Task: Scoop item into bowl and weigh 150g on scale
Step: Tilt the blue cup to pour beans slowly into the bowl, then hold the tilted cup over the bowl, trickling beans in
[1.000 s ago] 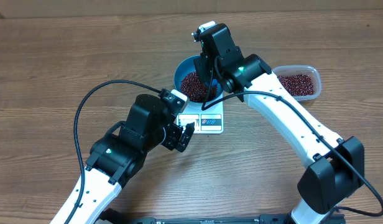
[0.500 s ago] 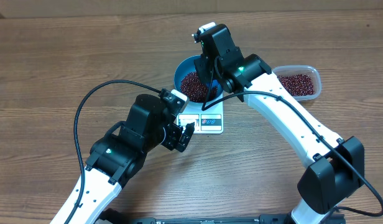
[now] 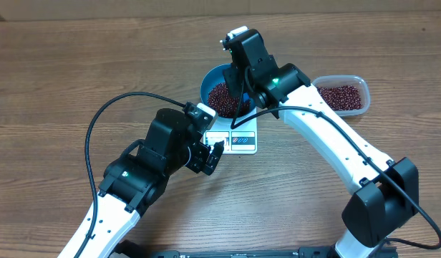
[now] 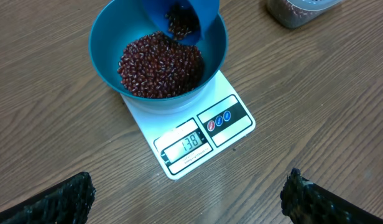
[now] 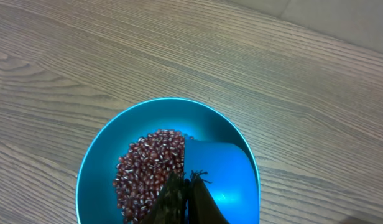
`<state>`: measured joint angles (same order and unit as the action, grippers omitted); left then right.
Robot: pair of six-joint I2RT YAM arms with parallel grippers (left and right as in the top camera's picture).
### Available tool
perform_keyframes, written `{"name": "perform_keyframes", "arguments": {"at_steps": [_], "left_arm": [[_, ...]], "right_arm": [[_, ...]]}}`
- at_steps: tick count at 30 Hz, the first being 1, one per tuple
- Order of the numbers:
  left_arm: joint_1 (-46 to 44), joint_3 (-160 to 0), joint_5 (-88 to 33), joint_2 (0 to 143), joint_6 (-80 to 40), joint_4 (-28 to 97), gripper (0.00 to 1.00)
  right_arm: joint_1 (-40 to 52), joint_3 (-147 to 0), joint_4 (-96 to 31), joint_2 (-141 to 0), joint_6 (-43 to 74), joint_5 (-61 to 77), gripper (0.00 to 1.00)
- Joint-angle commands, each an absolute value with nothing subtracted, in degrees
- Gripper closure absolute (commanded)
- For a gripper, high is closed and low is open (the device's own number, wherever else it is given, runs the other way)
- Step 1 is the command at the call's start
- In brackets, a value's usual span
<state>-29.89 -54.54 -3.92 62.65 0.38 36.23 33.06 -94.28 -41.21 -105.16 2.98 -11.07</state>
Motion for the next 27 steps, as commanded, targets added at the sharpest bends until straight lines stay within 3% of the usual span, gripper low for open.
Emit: {"name": "perform_keyframes", "arguments": {"at_steps": [1,27], "left_arm": [[-29.54,-55.66,-4.51,62.57,1.1,35.99,0.0],[-29.54,-55.66,-4.51,62.57,1.08,36.01,0.01]], "right_arm": [[33.43,-96.25,-40.86,-102.85,2.7,-12.45,0.96],[33.43,-96.25,-41.67,-102.85,1.45,-13.47,0.96]]}}
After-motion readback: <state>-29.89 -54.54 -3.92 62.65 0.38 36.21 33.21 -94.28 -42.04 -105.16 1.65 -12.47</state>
